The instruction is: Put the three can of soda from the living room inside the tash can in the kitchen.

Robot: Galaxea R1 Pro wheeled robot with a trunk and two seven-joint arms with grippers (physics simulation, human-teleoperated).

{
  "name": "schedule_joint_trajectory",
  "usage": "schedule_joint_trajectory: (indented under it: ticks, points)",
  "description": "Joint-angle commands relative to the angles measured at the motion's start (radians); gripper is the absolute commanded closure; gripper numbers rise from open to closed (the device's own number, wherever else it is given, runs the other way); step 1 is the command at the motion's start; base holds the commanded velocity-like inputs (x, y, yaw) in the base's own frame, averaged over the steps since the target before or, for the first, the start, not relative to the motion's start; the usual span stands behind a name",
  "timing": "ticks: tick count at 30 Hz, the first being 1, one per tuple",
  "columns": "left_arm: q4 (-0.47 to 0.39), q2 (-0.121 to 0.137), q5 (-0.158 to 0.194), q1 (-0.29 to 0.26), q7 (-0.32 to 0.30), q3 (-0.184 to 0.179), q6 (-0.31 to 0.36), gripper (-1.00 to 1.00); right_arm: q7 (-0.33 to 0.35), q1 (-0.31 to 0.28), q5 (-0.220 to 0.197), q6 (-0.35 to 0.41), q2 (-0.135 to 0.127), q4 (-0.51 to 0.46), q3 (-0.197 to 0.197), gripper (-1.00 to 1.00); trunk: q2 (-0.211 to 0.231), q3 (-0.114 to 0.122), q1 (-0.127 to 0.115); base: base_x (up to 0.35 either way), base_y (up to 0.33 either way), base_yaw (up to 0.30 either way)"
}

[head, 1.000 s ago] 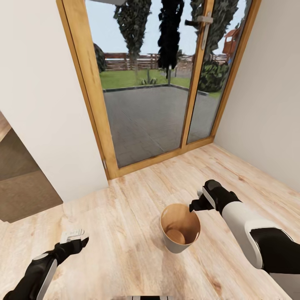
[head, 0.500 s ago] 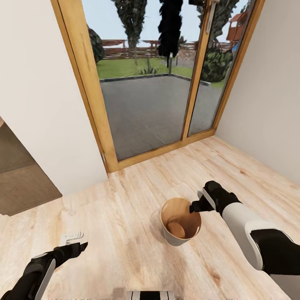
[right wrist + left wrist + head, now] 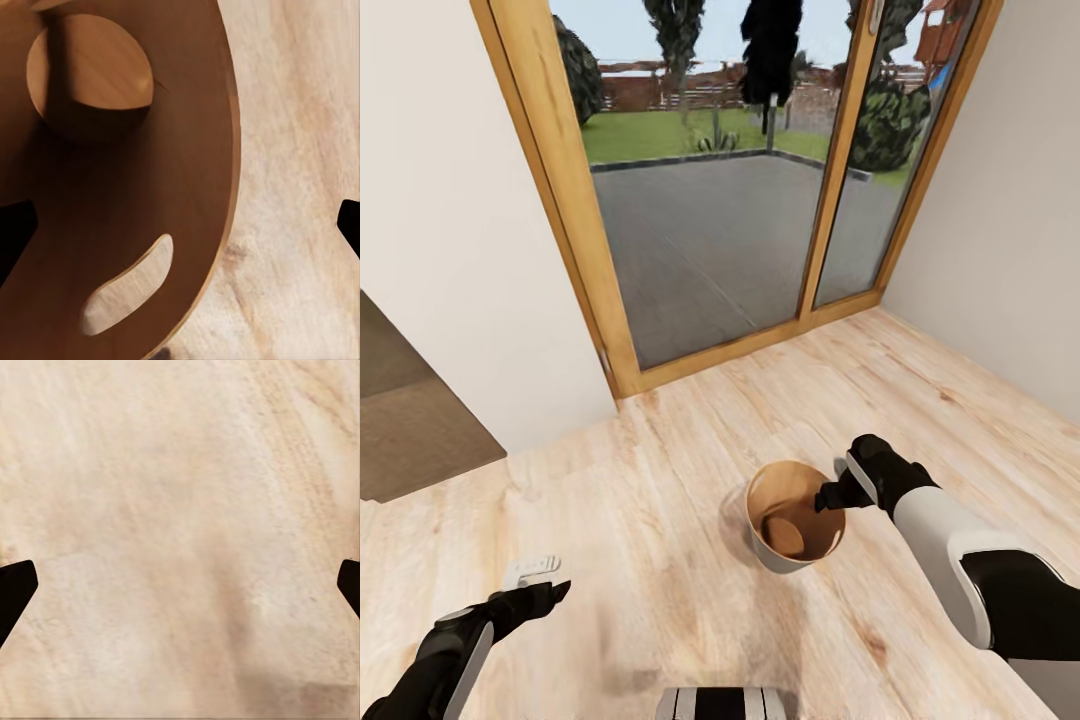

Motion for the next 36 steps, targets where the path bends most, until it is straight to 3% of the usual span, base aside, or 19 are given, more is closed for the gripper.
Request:
schedule_joint_trajectory:
  ticks: [1, 8, 36]
  points:
    - [0.0, 0.0, 0.0, 0.0, 0.0, 0.0, 0.0, -1.0, 0.0, 0.0, 0.0, 0.0, 0.0, 0.0, 0.0, -1.0, 0.0, -0.004, 0.0, 0.0, 0.0, 0.0]
    - [0.0, -0.001, 0.0, 0.001, 0.002, 0.0, -0.003, -1.0, -0.001, 0.0, 0.0, 0.0, 0.002, 0.001, 0.001, -1.0, -0.002, -0.031, 0.004, 0.0, 0.0, 0.0]
    - [0.0, -0.001, 0.001, 0.003, 0.001, -0.003, -0.056, -1.0, -0.001, 0.005, 0.001, 0.0, 0.002, 0.001, 0.002, -1.0, -0.002, -0.031, 0.004, 0.002, -0.026, 0.0]
